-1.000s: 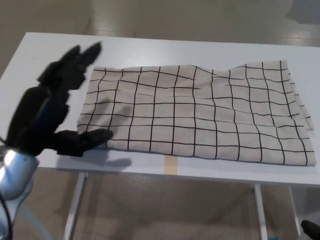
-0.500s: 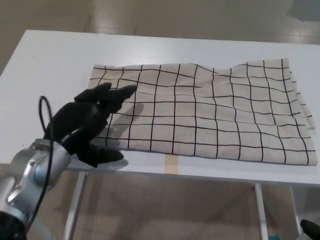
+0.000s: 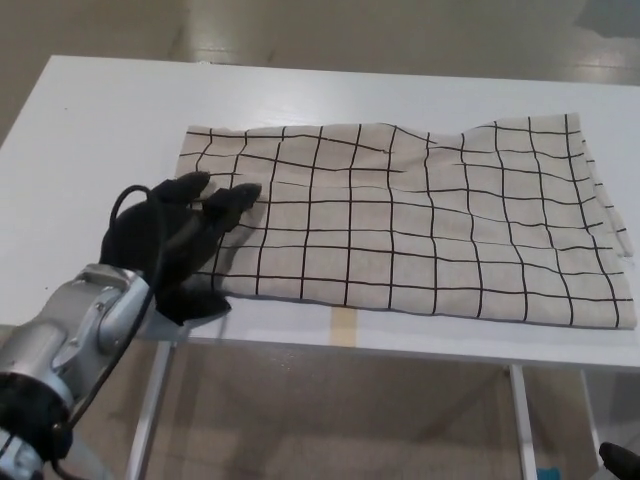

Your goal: Use the left hand to fold a white towel with checkered patterns in half.

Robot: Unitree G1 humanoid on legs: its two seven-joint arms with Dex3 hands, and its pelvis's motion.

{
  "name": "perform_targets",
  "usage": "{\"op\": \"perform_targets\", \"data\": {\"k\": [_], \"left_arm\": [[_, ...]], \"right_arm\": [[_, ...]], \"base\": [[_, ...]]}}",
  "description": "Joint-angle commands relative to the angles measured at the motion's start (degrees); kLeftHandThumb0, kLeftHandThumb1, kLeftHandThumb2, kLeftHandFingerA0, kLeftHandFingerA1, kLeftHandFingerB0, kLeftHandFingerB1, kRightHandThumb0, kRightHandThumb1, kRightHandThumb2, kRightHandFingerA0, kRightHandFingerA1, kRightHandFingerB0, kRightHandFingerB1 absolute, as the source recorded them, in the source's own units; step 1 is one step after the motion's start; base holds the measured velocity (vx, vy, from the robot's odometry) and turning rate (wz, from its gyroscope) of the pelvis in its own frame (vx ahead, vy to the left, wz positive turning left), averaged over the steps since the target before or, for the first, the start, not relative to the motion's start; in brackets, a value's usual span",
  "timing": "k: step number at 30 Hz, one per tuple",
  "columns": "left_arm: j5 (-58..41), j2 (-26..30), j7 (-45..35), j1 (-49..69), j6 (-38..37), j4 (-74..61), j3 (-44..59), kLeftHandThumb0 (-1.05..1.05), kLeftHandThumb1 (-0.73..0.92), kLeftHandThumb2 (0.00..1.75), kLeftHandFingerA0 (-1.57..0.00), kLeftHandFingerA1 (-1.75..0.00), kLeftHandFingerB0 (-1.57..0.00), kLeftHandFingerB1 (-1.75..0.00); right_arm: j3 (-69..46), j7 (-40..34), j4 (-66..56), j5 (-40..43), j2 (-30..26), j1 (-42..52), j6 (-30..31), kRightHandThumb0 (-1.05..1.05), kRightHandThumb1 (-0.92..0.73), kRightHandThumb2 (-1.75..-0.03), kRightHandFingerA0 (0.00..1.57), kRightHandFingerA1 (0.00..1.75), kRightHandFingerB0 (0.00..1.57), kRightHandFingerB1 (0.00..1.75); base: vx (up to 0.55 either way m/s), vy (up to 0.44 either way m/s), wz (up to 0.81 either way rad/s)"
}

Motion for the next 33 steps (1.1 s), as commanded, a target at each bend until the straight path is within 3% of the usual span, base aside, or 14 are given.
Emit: {"op": "perform_targets", "data": {"k": [1, 2, 6, 7, 9, 10, 11, 13, 14, 15, 19, 23, 33], "left_arm": [[3.37, -1.29, 4.62, -1.94, 3.26, 4.28, -3.05, -0.53, 0.43, 0.62, 0.00, -0.06, 0.00, -0.12], [3.83, -1.55, 5.69, -2.30, 3.43, 5.06, -3.82, -0.57, 0.37, 0.74, 0.00, -0.11, 0.00, -0.18], [5.34, -2.17, 9.71, -3.40, 4.12, 7.01, -6.00, -0.51, 0.34, 0.71, -0.04, -0.31, -0.03, -0.32], [5.62, -2.42, 9.89, -3.73, 4.73, 7.27, -6.46, -0.46, 0.50, 0.56, -0.32, -0.32, -0.33, -0.32], [5.84, -2.80, 10.23, -4.36, 5.56, 7.90, -7.30, -0.46, 0.50, 0.56, -0.32, -0.32, -0.33, -0.32], [7.63, -3.23, 10.89, -4.77, 7.08, 8.63, -9.02, -0.41, 0.54, 0.56, -0.73, -0.57, -0.76, -0.58], [8.58, -3.62, 11.92, -5.03, 8.12, 9.58, -10.25, -0.38, 0.55, 0.59, -0.85, -1.15, -0.84, -1.21], [8.63, -3.98, 13.32, -5.32, 8.78, 10.88, -11.39, -0.38, 0.55, 0.59, -0.85, -1.15, -0.84, -1.21], [8.62, -4.33, 14.65, -5.01, 9.87, 11.71, -11.78, -0.28, 0.62, 0.55, -0.78, -1.75, -0.70, -1.75], [8.15, -4.83, 14.09, -4.83, 11.04, 12.12, -11.76, -0.21, 0.64, 0.55, -0.69, -1.75, -0.54, -1.75], [5.80, -5.19, 10.64, -5.16, 11.96, 12.80, -11.05, -0.14, 0.68, 0.54, -0.62, -1.75, -0.45, -1.75], [4.34, -4.80, 9.02, -5.91, 11.62, 14.14, -10.33, -0.18, 0.69, 0.53, -0.71, -1.75, -0.49, -1.75], [2.10, -2.87, 11.56, -6.29, 8.69, 16.34, -7.66, -0.17, 0.69, 0.55, -0.72, -1.75, -0.53, -1.74]], "right_arm": [[-0.15, 0.85, 0.07, 0.88, 0.07, 0.39, -1.63, -0.25, -0.67, -0.60, 0.45, 0.54, 0.48, 0.47], [-0.18, 0.83, 0.05, 0.80, 0.05, 0.42, -1.69, -0.25, -0.67, -0.60, 0.45, 0.54, 0.48, 0.47], [0.00, 0.78, -0.38, 0.56, 0.03, 0.20, -1.18, -0.25, -0.67, -0.60, 0.45, 0.54, 0.48, 0.47], [0.02, 0.76, -0.42, 0.53, 0.06, 0.15, -1.18, -0.25, -0.67, -0.60, 0.45, 0.54, 0.48, 0.47], [0.02, 0.75, -0.44, 0.51, 0.11, 0.06, -1.20, -0.25, -0.67, -0.60, 0.45, 0.54, 0.48, 0.47], [0.03, 0.81, -0.80, 0.28, -0.12, 0.46, -1.10, -0.25, -0.67, -0.60, 0.45, 0.53, 0.49, 0.47], [0.01, 0.82, -0.85, 0.02, -0.33, 0.59, -1.24, -0.25, -0.67, -0.60, 0.45, 0.53, 0.50, 0.47], [-0.02, 0.80, -0.71, -0.23, -0.50, 0.54, -1.48, -0.25, -0.67, -0.60, 0.45, 0.53, 0.50, 0.47], [-0.09, 0.76, -0.79, -0.09, -0.40, 0.54, -1.44, -0.26, -0.67, -0.60, 0.47, 0.53, 0.50, 0.47], [-0.20, 0.69, -0.88, -0.09, -0.42, 0.61, -1.54, -0.26, -0.67, -0.60, 0.48, 0.54, 0.50, 0.47], [-0.52, 0.85, -1.24, 0.54, -0.29, 0.58, -1.39, -0.26, -0.67, -0.60, 0.49, 0.55, 0.50, 0.47], [-0.65, 0.60, -1.08, 0.73, 0.15, 0.41, -1.10, -0.25, -0.67, -0.60, 0.51, 0.56, 0.51, 0.47], [-0.64, 1.14, -0.85, 1.32, 0.38, 0.14, -0.91, -0.26, -0.68, -0.60, 0.52, 0.57, 0.54, 0.48]], "base": [[0.00, 0.000, 0.00], [0.00, 0.000, 0.00], [0.00, 0.000, 0.00], [0.00, 0.000, 0.00], [0.00, 0.000, 0.00], [0.00, 0.000, 0.00], [0.00, 0.000, 0.00], [0.00, 0.000, 0.00], [0.00, 0.000, 0.00], [0.00, 0.000, 0.00], [0.00, 0.000, 0.00], [0.00, 0.000, 0.00], [0.00, 0.000, 0.00]]}}
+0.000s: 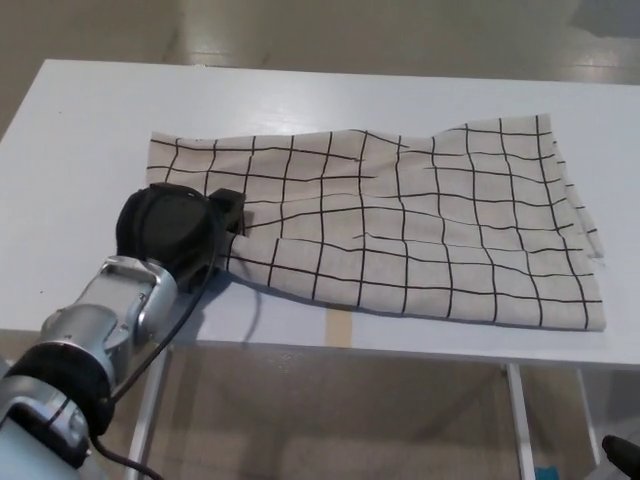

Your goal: Use the left hand to fold a white towel with checkered patterns in half.

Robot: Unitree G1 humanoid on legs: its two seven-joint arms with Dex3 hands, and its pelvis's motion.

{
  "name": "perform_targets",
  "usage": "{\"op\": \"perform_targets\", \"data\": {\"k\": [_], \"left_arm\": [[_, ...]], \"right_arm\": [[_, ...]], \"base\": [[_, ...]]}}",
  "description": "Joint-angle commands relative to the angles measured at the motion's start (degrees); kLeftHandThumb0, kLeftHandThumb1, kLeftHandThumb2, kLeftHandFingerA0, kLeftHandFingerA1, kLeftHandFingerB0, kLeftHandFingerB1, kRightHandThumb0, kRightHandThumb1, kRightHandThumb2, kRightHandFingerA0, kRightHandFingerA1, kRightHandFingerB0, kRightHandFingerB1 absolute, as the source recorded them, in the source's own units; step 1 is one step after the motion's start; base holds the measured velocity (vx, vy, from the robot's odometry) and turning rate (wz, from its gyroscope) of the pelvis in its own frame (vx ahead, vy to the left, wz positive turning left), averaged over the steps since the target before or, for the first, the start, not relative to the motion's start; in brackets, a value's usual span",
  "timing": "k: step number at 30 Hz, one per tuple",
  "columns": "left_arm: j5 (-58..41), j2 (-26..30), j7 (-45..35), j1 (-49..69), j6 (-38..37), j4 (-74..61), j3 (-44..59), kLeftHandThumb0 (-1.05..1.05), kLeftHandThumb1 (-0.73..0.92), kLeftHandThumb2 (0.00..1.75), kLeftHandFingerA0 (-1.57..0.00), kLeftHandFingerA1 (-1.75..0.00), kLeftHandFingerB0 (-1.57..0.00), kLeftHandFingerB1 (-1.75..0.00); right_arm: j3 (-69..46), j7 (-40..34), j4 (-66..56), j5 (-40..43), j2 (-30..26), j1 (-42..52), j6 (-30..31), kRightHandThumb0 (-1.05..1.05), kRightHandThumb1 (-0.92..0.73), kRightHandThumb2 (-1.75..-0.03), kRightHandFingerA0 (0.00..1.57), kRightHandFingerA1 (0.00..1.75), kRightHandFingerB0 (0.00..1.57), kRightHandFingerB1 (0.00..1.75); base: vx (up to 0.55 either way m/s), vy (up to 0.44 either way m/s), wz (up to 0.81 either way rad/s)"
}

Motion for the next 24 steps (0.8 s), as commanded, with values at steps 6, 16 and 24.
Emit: {"op": "perform_targets", "data": {"k": [6, 16, 24], "left_arm": [[-2.96, 4.06, 1.92, -0.27, -2.07, 6.29, 3.21, -0.17, 0.67, 0.56, -0.73, -1.75, -0.52, -1.75], [-3.74, 11.18, 5.57, -4.33, -2.99, 6.72, 6.32, -0.31, 0.49, 0.79, -1.14, -1.44, -0.90, -1.31], [-1.76, 15.73, 11.60, -8.55, -10.06, 2.96, 5.27, -0.22, 0.65, 0.56, -0.81, -1.75, -0.59, -1.74]], "right_arm": [[-0.23, 0.61, 0.47, 0.63, -0.42, 0.28, -0.49, -0.24, -0.68, -0.60, 0.52, 0.57, 0.55, 0.48], [-0.29, 0.86, 0.45, 0.28, -1.11, -0.11, -0.36, -0.23, -0.68, -0.60, 0.52, 0.57, 0.56, 0.49], [-0.30, 0.66, -0.20, 0.46, -1.10, -0.85, 0.63, -0.23, -0.68, -0.60, 0.52, 0.56, 0.57, 0.50]], "base": [[0.00, 0.000, 0.00], [0.00, 0.000, 0.00], [0.00, 0.000, 0.00]]}}
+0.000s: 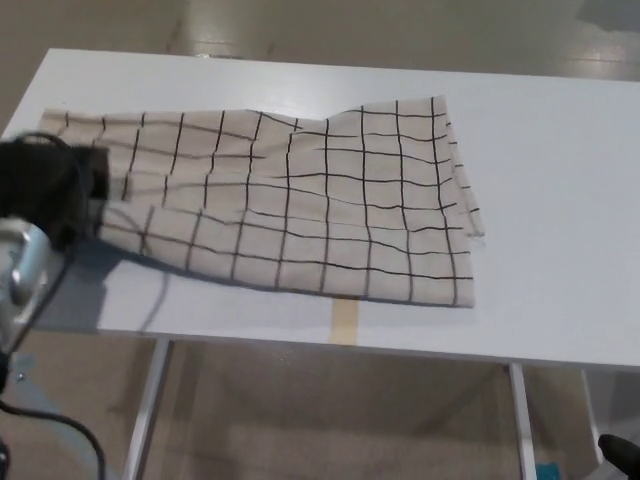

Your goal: Use the left hand to fold a white towel with checkered patterns in half.

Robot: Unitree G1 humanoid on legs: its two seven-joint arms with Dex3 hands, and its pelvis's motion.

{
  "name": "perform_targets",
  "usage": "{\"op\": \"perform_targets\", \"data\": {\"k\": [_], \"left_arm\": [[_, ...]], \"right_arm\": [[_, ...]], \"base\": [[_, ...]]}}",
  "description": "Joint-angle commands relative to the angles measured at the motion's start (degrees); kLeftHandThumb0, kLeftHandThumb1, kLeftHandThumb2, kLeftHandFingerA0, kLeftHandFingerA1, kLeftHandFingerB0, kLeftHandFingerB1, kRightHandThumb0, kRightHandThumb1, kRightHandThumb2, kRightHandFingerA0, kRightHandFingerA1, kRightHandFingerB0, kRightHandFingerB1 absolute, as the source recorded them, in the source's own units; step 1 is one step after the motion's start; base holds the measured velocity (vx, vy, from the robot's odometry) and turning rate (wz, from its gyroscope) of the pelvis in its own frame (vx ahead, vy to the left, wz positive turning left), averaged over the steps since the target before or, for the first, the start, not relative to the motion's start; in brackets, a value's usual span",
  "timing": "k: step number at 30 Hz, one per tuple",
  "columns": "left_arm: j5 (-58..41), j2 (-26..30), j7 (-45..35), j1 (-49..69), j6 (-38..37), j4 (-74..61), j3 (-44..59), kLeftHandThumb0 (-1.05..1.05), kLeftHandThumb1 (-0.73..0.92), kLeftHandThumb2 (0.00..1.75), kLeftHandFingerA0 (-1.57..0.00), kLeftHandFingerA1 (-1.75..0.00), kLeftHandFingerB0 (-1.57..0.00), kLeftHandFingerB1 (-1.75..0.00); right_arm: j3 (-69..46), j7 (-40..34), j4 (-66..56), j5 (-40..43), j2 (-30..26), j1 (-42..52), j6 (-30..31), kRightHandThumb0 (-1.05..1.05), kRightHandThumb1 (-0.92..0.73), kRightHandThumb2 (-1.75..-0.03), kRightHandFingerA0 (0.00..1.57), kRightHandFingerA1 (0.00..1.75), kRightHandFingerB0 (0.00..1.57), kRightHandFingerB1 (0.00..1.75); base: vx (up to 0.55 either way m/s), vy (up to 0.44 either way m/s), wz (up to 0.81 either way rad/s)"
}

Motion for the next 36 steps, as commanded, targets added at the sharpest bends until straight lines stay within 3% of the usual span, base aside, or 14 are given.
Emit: {"op": "perform_targets", "data": {"k": [1, 9, 10, 11, 14, 15, 18, 19, 20, 21, 22, 23, 29, 36], "left_arm": [[2.05, 2.88, 7.11, -3.50, -7.14, -2.55, -1.11, -0.22, 0.65, 0.56, -0.81, -1.75, -0.59, -1.74], [10.39, 4.24, 15.10, -10.60, -12.89, -7.28, -9.20, -0.23, 0.63, 0.56, -0.83, -1.75, -0.60, -1.75], [11.85, 3.90, 15.41, -12.01, -12.88, -8.11, -10.69, -0.32, 0.43, 0.78, -1.16, -1.44, -0.94, -1.32], [13.19, 3.37, 15.64, -13.16, -12.75, -8.65, -12.24, -0.28, 0.60, 0.56, -0.85, -1.75, -0.62, -1.74], [15.57, 2.03, 15.53, -15.60, -13.64, -9.83, -15.97, -0.29, 0.57, 0.57, -0.87, -1.75, -0.68, -1.68], [15.95, 1.89, 15.38, -16.07, -14.26, -10.28, -16.70, -0.35, 0.53, 0.57, -0.86, -1.75, -0.99, -1.17], [17.83, 0.97, 15.87, -17.66, -15.31, -11.85, -19.41, -0.33, 0.51, 0.54, -0.86, -1.75, -0.95, -1.30], [18.32, -0.02, 15.45, -18.53, -16.22, -12.79, -20.41, -0.31, 0.37, 0.76, -1.21, -1.43, -0.99, -1.26], [18.45, -0.41, 15.33, -18.92, -16.61, -13.08, -20.90, -0.31, 0.37, 0.76, -1.21, -1.43, -0.99, -1.26], [18.53, -1.03, 14.93, -19.18, -17.20, -13.85, -21.31, -0.27, 0.53, 0.55, -0.89, -1.74, -0.94, -1.30], [18.42, -1.63, 14.40, -19.48, -18.21, -14.87, -21.62, -0.24, 0.54, 0.56, -0.90, -1.74, -1.04, -0.97], [17.73, -2.22, 13.20, -19.72, -19.80, -16.42, -21.57, -0.23, 0.50, 0.57, -0.95, -1.69, -1.02, -0.57], [19.28, -6.88, 14.65, -20.22, -20.77, -19.61, -22.77, -0.35, 0.44, 0.58, -0.98, -1.65, -0.94, -0.55], [19.44, -12.49, 10.14, -19.87, -20.68, -22.71, -23.37, -0.31, 0.48, 0.56, -0.95, -1.70, -1.03, -0.61]], "right_arm": [[-0.31, 0.18, -0.20, 0.87, -0.26, -0.25, 0.62, -0.23, -0.68, -0.60, 0.52, 0.56, 0.57, 0.50], [-0.24, 0.60, -0.03, 1.77, 0.51, -0.67, 0.38, -0.25, -0.67, -0.61, 0.53, 0.59, 0.56, 0.51], [-0.16, 0.61, 0.15, 1.46, 0.45, -0.53, -0.05, -0.25, -0.67, -0.61, 0.53, 0.59, 0.56, 0.51], [-0.20, 0.72, 0.55, 1.32, 0.36, -0.51, -0.63, -0.25, -0.67, -0.61, 0.53, 0.59, 0.56, 0.51], [0.03, 0.51, 1.06, 0.33, 0.14, -0.53, -1.90, -0.24, -0.67, -0.61, 0.53, 0.59, 0.56, 0.51], [0.20, 0.35, 1.01, -0.20, -0.01, -0.52, -2.10, -0.24, -0.67, -0.61, 0.53, 0.59, 0.56, 0.51], [0.64, -0.12, 0.81, -1.83, -0.60, -0.27, -2.74, -0.24, -0.67, -0.61, 0.53, 0.58, 0.56, 0.50], [0.72, -0.46, 0.90, -2.45, -0.81, -0.42, -2.86, -0.25, -0.68, -0.60, 0.53, 0.57, 0.57, 0.50], [0.76, -0.61, 0.96, -2.69, -0.88, -0.49, -2.93, -0.25, -0.68, -0.60, 0.53, 0.57, 0.57, 0.50], [0.83, -0.80, 1.01, -3.09, -0.99, -0.47, -3.24, -0.26, -0.69, -0.60, 0.53, 0.57, 0.58, 0.51], [1.01, -1.23, 1.11, -3.78, -1.01, -0.53, -3.55, -0.26, -0.55, -0.93, 0.48, 0.66, 0.53, 0.65], [1.20, -1.81, 1.17, -4.52, -1.01, -0.73, -3.71, -0.26, -0.66, -0.60, 0.51, 0.55, 0.61, 0.52], [1.70, -3.13, 1.18, -6.20, -1.08, -0.51, -4.84, -0.28, -0.67, -0.60, 0.55, 0.53, 0.62, 0.52], [2.02, -4.16, 0.39, -6.25, -0.27, -0.81, -3.94, -0.29, -0.69, -0.60, 0.58, 0.53, 0.62, 0.51]], "base": [[0.00, 0.000, 0.00], [0.00, 0.000, 0.00], [0.00, 0.000, 0.00], [0.00, 0.000, 0.00], [0.00, 0.000, 0.00], [0.00, 0.000, 0.00], [0.00, 0.000, 0.00], [0.00, 0.000, 0.00], [0.00, 0.000, 0.00], [0.00, 0.000, 0.00], [0.00, 0.000, 0.00], [0.00, 0.000, 0.00], [0.00, 0.000, 0.00], [0.00, 0.000, 0.00]]}}
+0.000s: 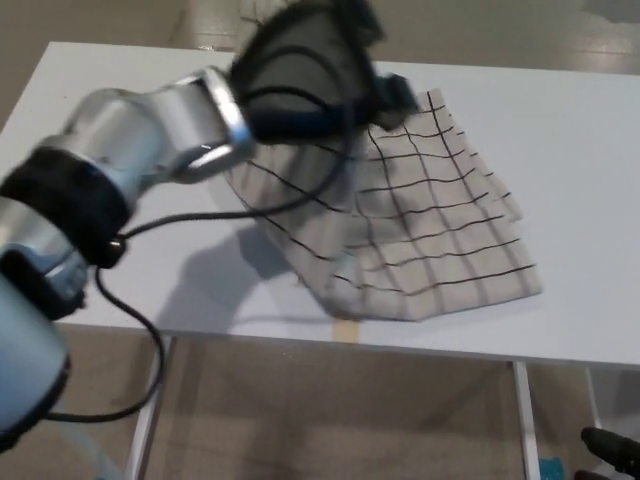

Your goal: Use the left hand to fold a white towel with checkered patterns in half.

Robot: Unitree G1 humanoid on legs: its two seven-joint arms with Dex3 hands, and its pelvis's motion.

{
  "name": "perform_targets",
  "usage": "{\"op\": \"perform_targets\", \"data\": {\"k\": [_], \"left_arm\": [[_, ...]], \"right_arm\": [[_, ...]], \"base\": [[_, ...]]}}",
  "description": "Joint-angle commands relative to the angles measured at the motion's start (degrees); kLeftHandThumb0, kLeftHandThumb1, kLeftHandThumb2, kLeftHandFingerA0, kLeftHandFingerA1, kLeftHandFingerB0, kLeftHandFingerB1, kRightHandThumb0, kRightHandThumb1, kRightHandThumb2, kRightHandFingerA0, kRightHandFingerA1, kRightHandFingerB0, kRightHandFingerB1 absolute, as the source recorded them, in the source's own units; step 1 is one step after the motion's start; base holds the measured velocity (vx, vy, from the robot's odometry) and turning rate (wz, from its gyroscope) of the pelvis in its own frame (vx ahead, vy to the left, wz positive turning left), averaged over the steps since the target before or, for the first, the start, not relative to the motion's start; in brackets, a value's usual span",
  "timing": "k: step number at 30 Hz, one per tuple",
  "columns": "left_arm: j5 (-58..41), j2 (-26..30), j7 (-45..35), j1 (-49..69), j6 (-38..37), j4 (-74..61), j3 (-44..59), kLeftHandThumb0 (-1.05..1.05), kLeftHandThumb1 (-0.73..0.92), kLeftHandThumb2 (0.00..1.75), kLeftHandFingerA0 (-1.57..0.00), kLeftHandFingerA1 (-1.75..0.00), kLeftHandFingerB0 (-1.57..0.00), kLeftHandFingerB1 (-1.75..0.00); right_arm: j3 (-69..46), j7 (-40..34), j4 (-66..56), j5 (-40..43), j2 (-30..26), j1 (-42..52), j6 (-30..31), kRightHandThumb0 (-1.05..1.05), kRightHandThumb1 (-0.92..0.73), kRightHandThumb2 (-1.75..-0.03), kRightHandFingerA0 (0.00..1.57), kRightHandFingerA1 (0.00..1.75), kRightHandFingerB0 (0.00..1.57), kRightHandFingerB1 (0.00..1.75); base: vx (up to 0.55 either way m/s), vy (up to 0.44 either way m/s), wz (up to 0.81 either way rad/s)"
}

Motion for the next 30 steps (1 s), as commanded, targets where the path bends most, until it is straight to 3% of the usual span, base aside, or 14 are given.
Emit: {"op": "perform_targets", "data": {"k": [1, 4, 5, 6, 7, 8, 9, 10, 11, 12, 14, 15, 24, 30], "left_arm": [[1.93, -4.94, -3.42, -0.32, -1.83, -2.78, -0.82, -0.31, 0.48, 0.56, -0.95, -1.70, -1.03, -0.61], [2.70, -6.81, -3.51, 0.76, -1.15, -3.26, -1.29, -0.32, 0.48, 0.56, -0.94, -1.71, -1.03, -0.61], [1.92, -8.97, -5.77, 1.77, -1.48, -2.00, -1.78, -0.33, 0.49, 0.58, -0.96, -1.59, -0.98, -0.60], [1.30, -9.80, -8.16, 2.24, -1.44, -1.50, -1.91, -0.36, 0.51, 0.56, -0.93, -1.26, -0.83, -0.50], [0.74, -10.46, -10.70, 2.66, -1.29, -1.14, -1.97, -0.36, 0.51, 0.56, -0.93, -1.26, -0.83, -0.50], [0.35, -11.24, -17.23, 3.51, 0.81, -2.02, -2.28, -0.62, 0.45, 0.79, -0.38, -0.52, -0.34, -0.45], [-1.90, -12.59, -31.03, 5.44, 4.97, -4.38, -2.07, -0.36, 0.28, 0.89, -0.01, -0.51, 0.00, -0.48], [-2.50, -12.90, -34.38, 5.92, 5.95, -4.99, -1.94, -0.36, 0.28, 0.89, -0.01, -0.51, 0.00, -0.48], [-4.10, -13.73, -39.26, 6.79, 7.87, -5.97, -1.47, -0.84, 0.49, 0.87, 0.00, 0.00, 0.00, -0.12], [-6.61, -15.28, -46.75, 8.06, 10.69, -7.29, -0.77, -0.86, 0.48, 0.86, 0.00, 0.00, 0.00, -0.10], [-8.34, -17.98, -52.22, 8.79, 11.68, -6.51, -1.14, -0.86, 0.47, 0.86, 0.00, 0.00, 0.00, -0.13], [-8.02, -18.44, -51.93, 8.94, 11.52, -6.01, -1.35, -0.92, 0.55, 0.61, 0.00, 0.00, 0.00, -0.21], [-5.94, -24.46, -52.11, 10.77, 10.95, -0.13, -2.72, -1.00, 0.57, 0.66, 0.00, 0.00, 0.00, -0.22], [-9.10, -23.63, -55.58, 11.18, 11.40, -3.31, 0.13, -0.98, 0.62, 0.62, 0.00, 0.00, 0.00, -0.22]], "right_arm": [[0.39, -2.05, -0.53, -1.42, 0.44, 0.23, -0.67, -0.29, -0.69, -0.60, 0.58, 0.53, 0.62, 0.51], [0.63, -2.38, -0.86, -1.85, 0.34, 0.26, -0.11, -0.28, -0.67, -0.60, 0.58, 0.53, 0.63, 0.51], [0.73, -2.59, -1.17, -2.42, 0.07, 0.51, 0.06, -0.30, -0.67, -0.60, 0.60, 0.52, 0.62, 0.51], [0.82, -2.72, -1.23, -2.73, -0.04, 0.56, 0.10, -0.31, -0.67, -0.59, 0.60, 0.52, 0.63, 0.51], [0.92, -2.87, -1.29, -3.01, -0.13, 0.60, 0.16, -0.31, -0.67, -0.59, 0.60, 0.52, 0.63, 0.51], [0.99, -2.90, -1.20, -3.24, -0.27, 0.62, -0.15, -0.31, -0.67, -0.59, 0.58, 0.49, 0.64, 0.51], [1.03, -2.89, -1.18, -3.45, -0.43, 0.74, -0.69, -0.31, -0.67, -0.59, 0.58, 0.49, 0.64, 0.51], [1.04, -2.89, -1.18, -3.49, -0.45, 0.77, -0.81, -0.31, -0.67, -0.59, 0.58, 0.49, 0.64, 0.51], [0.98, -2.88, -0.96, -3.37, -0.39, 0.70, -1.17, -0.31, -0.67, -0.59, 0.58, 0.49, 0.64, 0.51], [0.85, -2.87, -0.66, -3.19, -0.29, 0.55, -1.54, -0.31, -0.67, -0.59, 0.58, 0.49, 0.64, 0.51], [0.69, -2.60, -1.02, -2.59, -0.20, 0.23, -0.55, -0.31, -0.66, -0.60, 0.57, 0.49, 0.64, 0.52], [0.67, -2.43, -0.99, -2.38, -0.20, 0.11, -0.49, -0.32, -0.66, -0.60, 0.57, 0.49, 0.64, 0.52], [1.06, -1.60, -1.41, -1.88, -0.17, -0.47, -0.49, -0.30, -0.67, -0.59, 0.59, 0.51, 0.64, 0.51], [0.98, -1.27, -0.26, -1.48, -0.17, -1.38, -1.62, -0.30, -0.67, -0.60, 0.59, 0.54, 0.64, 0.52]], "base": [[0.00, 0.000, 0.00], [0.00, 0.000, 0.00], [0.00, 0.000, 0.00], [0.00, 0.000, 0.00], [0.00, 0.000, 0.00], [0.00, 0.000, 0.00], [0.00, 0.000, 0.00], [0.00, 0.000, 0.00], [0.00, 0.000, 0.00], [0.00, 0.000, 0.00], [0.00, 0.000, 0.00], [0.00, 0.000, 0.00], [0.00, 0.000, 0.00], [0.00, 0.000, 0.00]]}}
